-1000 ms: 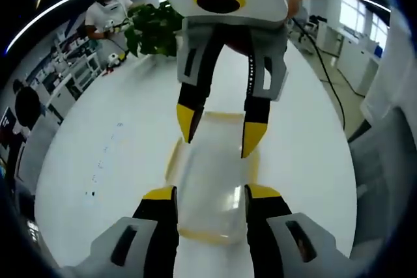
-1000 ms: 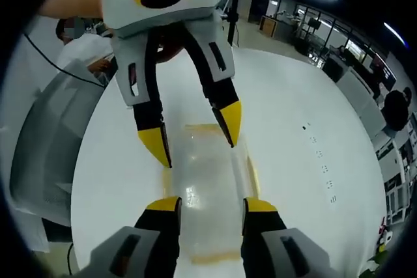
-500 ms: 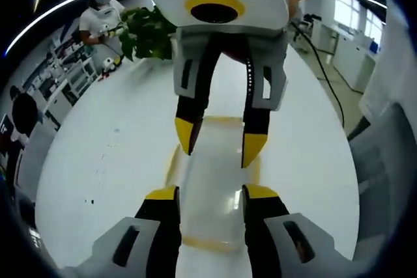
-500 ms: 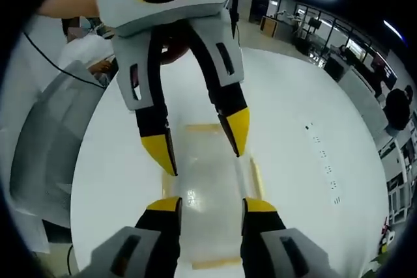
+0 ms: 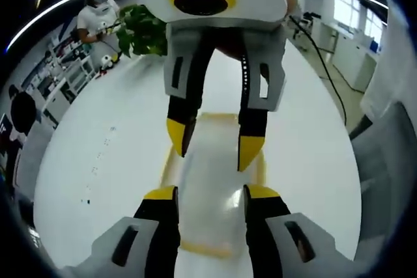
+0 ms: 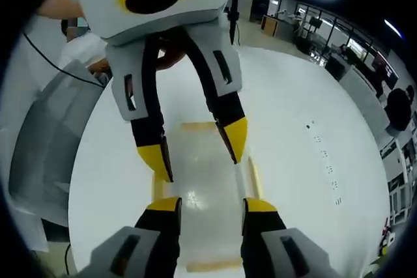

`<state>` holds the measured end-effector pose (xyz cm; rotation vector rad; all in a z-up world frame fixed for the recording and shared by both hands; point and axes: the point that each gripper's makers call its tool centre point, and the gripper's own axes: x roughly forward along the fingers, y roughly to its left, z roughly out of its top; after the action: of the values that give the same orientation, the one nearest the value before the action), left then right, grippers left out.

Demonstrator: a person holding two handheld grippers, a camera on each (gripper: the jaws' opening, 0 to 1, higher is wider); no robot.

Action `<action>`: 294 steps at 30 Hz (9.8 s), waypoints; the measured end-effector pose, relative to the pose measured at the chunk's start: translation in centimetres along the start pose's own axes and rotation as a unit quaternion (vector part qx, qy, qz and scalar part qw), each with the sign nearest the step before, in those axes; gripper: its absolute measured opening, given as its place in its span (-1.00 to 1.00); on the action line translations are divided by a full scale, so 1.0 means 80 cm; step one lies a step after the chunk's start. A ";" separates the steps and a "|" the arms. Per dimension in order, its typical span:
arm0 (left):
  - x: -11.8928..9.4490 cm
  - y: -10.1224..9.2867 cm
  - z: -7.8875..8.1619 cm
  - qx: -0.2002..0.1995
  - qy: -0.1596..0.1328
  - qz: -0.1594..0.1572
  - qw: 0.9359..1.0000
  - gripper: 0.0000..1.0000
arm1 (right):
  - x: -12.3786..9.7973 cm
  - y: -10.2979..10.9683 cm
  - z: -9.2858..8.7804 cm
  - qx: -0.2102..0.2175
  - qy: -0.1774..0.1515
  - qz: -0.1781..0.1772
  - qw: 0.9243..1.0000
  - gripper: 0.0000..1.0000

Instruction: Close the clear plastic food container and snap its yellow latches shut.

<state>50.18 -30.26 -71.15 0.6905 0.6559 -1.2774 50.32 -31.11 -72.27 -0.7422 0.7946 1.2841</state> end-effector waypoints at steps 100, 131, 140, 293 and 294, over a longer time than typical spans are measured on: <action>0.035 -0.023 -0.014 0.119 0.041 0.118 0.985 -0.17 | 0.025 -0.027 0.005 0.026 0.079 0.132 0.988 -0.26; 0.031 -0.028 -0.009 0.111 0.055 0.109 0.986 -0.08 | 0.021 -0.030 0.011 0.034 0.076 0.080 0.993 -0.16; 0.017 -0.025 -0.014 0.092 0.063 0.082 0.990 0.17 | 0.005 -0.021 0.013 0.017 0.066 0.078 0.995 0.11; -0.071 -0.002 -0.193 0.049 0.135 0.047 0.989 0.56 | 0.099 0.060 0.069 -0.102 0.098 0.026 0.990 0.51; -0.073 -0.001 -0.195 0.049 0.134 0.047 0.989 0.56 | 0.101 0.060 0.070 -0.103 0.100 0.027 0.989 0.51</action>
<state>48.21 -14.66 -76.59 0.9750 0.7739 -1.1453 46.98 -21.50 -76.23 -1.0332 0.8554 1.3675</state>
